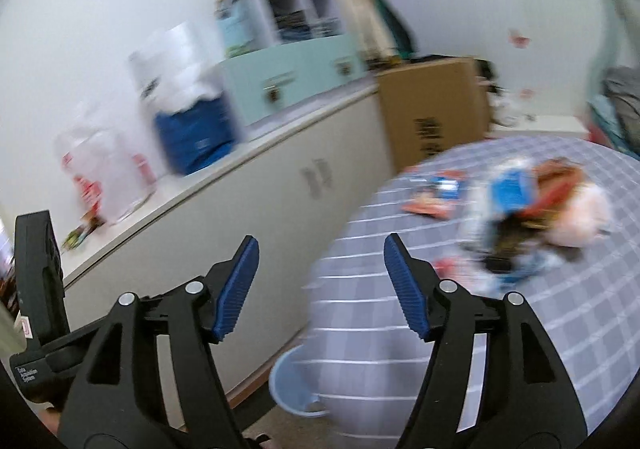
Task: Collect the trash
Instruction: 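Move both grippers back to the table, then grasp the red-white wrapper with the left gripper while the right grasps the blue-white wrapper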
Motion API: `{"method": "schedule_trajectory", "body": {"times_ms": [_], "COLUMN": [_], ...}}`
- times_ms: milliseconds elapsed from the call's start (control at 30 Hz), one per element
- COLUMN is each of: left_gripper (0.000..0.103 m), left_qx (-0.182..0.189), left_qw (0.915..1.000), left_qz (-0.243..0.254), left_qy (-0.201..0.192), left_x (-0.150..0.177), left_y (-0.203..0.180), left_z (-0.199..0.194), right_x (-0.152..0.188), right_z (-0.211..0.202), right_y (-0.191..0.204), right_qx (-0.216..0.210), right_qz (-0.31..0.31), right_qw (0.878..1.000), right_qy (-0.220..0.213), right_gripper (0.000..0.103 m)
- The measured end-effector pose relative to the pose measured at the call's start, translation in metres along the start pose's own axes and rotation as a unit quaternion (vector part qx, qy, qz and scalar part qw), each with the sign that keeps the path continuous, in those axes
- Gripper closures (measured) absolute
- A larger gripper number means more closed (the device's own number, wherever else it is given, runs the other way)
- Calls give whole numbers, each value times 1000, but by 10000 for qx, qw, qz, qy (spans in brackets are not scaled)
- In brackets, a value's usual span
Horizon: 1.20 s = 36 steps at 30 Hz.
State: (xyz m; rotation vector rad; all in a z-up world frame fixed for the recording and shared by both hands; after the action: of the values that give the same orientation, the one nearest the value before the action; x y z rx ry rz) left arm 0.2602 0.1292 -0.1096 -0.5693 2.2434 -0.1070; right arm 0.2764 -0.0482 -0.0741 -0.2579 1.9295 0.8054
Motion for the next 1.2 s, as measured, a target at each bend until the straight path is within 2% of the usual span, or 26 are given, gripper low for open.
{"method": "schedule_trajectory", "body": {"times_ms": [33, 233, 367, 433, 467, 567, 667, 733, 767, 833, 933, 1000, 1200], "left_gripper": [26, 26, 29, 38, 39, 43, 48, 64, 67, 83, 92, 95, 97], "left_qx": [74, 434, 440, 396, 375, 173, 139, -12, -73, -75, 163, 342, 466], "left_qw": [9997, 9946, 9907, 9881, 9871, 9857, 9835, 9807, 9797, 9791, 9800, 9817, 9867], "left_qz": [180, 791, 1077, 1225, 1279, 1476, 1614, 1802, 1865, 1891, 1799, 1651, 1305], "left_qy": [125, 513, 710, 840, 885, 793, 804, 755, 735, 738, 834, 882, 854], "left_x": [8, 44, 55, 61, 64, 65, 65, 64, 63, 60, 58, 57, 51], "left_y": [-22, -97, -134, -147, -153, -163, -171, -177, -179, -180, -179, -171, -140], "left_z": [6, 35, 61, 76, 83, 96, 101, 105, 107, 111, 113, 110, 99], "right_x": [-1, 7, 16, 18, 20, 24, 24, 24, 25, 24, 23, 23, 26], "right_z": [-11, -55, -65, -66, -67, -67, -64, -61, -61, -59, -54, -51, -31], "right_y": [-18, -111, -145, -154, -159, -169, -173, -175, -175, -175, -173, -171, -156], "right_qx": [153, 958, 1210, 1239, 1197, 1208, 1198, 1188, 1200, 1186, 1193, 1214, 1205], "right_qz": [115, 719, 965, 1043, 1157, 1342, 1432, 1482, 1494, 1525, 1540, 1498, 1333], "right_qw": [9998, 9927, 9879, 9868, 9860, 9835, 9823, 9816, 9813, 9810, 9805, 9807, 9815], "right_qy": [-70, -138, -99, -65, -43, 81, 148, 176, 183, 203, 256, 330, 654], "right_gripper": [36, 31, 25, 24, 23, 23, 22, 21, 21, 21, 21, 21, 21]}}
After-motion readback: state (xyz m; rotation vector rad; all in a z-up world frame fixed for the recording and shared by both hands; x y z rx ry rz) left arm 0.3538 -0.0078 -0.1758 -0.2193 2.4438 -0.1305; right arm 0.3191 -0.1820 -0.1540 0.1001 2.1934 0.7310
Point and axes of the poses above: each gripper's, at about its wrist camera, not at the fingertips, and z roughly the way its jaws point, y to its left, x to its underside, the point moved 6 cm from there along z, roughly the way its jaws point, and after that the axes turned 14 degrees about -x, right-handed, at the moved point
